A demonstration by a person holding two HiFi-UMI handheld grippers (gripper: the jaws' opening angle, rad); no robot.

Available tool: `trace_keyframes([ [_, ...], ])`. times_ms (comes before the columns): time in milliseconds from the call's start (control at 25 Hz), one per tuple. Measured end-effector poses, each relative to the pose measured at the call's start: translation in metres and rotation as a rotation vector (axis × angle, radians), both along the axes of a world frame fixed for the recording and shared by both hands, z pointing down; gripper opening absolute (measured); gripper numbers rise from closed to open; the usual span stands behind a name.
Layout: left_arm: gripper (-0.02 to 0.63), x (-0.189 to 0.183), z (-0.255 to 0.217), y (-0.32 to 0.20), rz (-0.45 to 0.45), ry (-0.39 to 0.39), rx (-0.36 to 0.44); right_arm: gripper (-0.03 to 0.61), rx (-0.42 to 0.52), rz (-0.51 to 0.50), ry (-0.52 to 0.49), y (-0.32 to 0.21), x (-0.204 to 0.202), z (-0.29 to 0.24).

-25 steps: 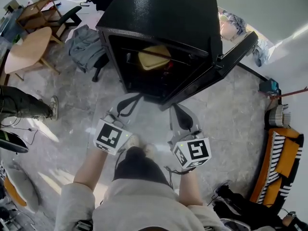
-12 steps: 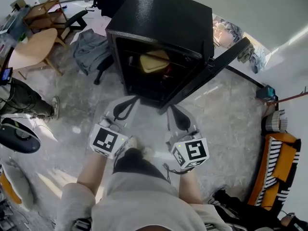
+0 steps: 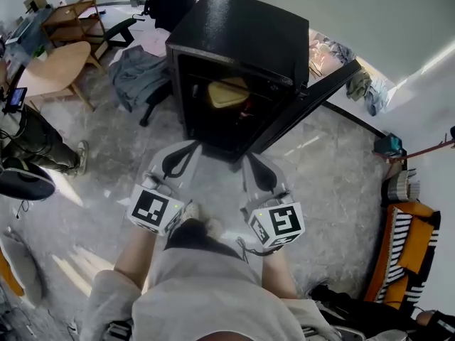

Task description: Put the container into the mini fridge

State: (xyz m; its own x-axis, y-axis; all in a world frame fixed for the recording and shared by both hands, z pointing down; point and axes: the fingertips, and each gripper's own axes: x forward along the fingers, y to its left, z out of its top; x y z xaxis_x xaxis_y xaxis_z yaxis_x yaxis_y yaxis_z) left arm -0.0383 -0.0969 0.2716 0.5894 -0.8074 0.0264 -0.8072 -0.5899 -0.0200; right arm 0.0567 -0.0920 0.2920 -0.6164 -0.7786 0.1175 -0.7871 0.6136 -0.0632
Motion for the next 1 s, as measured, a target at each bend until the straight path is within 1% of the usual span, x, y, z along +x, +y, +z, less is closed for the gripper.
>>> trace_keyframes([
  [240, 0.002, -0.001, -0.014, 0.011, -0.009, 0.015, 0.021, 0.002, 0.024, -0.009, -0.035, 0.011, -0.006, -0.015],
  [480, 0.002, -0.006, -0.023, 0.01, -0.033, 0.037, 0.037, 0.002, 0.049, -0.009, -0.041, 0.01, -0.006, -0.025],
  [760, 0.002, -0.01, -0.022, 0.003, -0.048, 0.062, 0.022, 0.002, 0.06, -0.014, -0.046, 0.006, -0.008, -0.027],
  [1000, 0.002, -0.002, -0.021, 0.002, -0.01, 0.049, 0.022, 0.002, 0.061, -0.021, -0.044, 0.005, -0.009, -0.027],
])
